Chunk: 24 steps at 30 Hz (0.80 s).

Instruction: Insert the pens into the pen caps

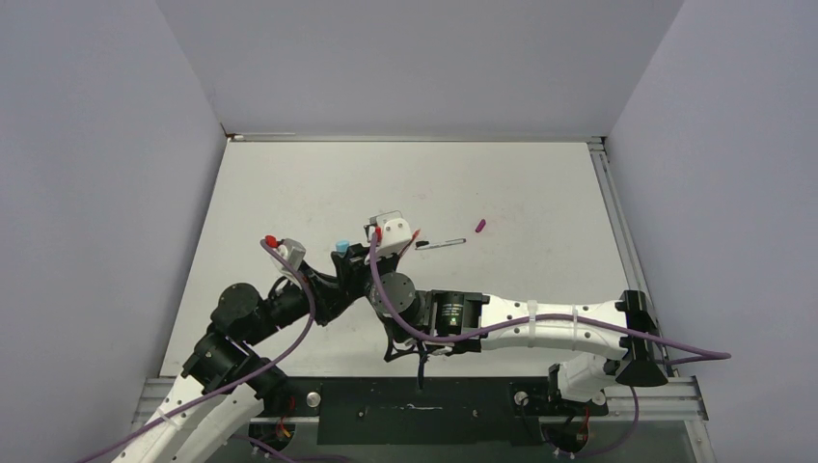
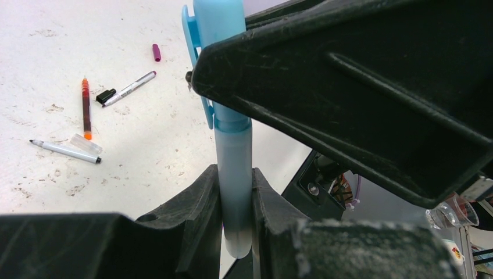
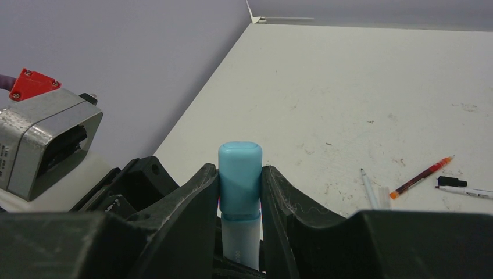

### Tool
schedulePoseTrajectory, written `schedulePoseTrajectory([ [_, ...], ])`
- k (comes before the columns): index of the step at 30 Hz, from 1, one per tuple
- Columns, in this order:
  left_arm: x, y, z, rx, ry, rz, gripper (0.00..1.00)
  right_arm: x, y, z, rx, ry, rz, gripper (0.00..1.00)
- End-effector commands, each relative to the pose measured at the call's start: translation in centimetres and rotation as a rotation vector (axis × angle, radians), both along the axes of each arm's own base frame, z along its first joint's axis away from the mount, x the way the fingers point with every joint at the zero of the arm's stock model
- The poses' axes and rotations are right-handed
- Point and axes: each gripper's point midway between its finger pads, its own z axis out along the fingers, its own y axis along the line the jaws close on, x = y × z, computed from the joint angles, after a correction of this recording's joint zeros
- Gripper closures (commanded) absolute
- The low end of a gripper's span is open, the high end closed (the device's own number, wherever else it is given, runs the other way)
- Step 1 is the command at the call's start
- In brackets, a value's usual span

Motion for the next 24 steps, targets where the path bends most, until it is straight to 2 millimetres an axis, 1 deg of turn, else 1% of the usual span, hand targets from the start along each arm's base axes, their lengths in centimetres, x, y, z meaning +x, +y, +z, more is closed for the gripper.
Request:
schedulePoseTrajectory([
  [1,0.7,0.5,4.3,-0.068,-0.105,0.047,1.0,-1.7,0.2,0.0,0.015,0.013,0.046,0.95],
  [8,1.1,0.4,4.8,-0.071,-0.114,0.056,1.0,-2.4,0.4,-0.1,0.009,0.008,0.067,0.93],
  [15,1.5,0.2,5.4,-0.082,-0.13,0.057,1.0,-3.0,0.5,-0.1,0.006,0.0,0.091,0.9],
  [24,1.3,-0.4,6.3,-0.081,-0.17,0.02,1.0,-3.7,0.3,0.8,0.018,-0.017,0.126,0.75],
])
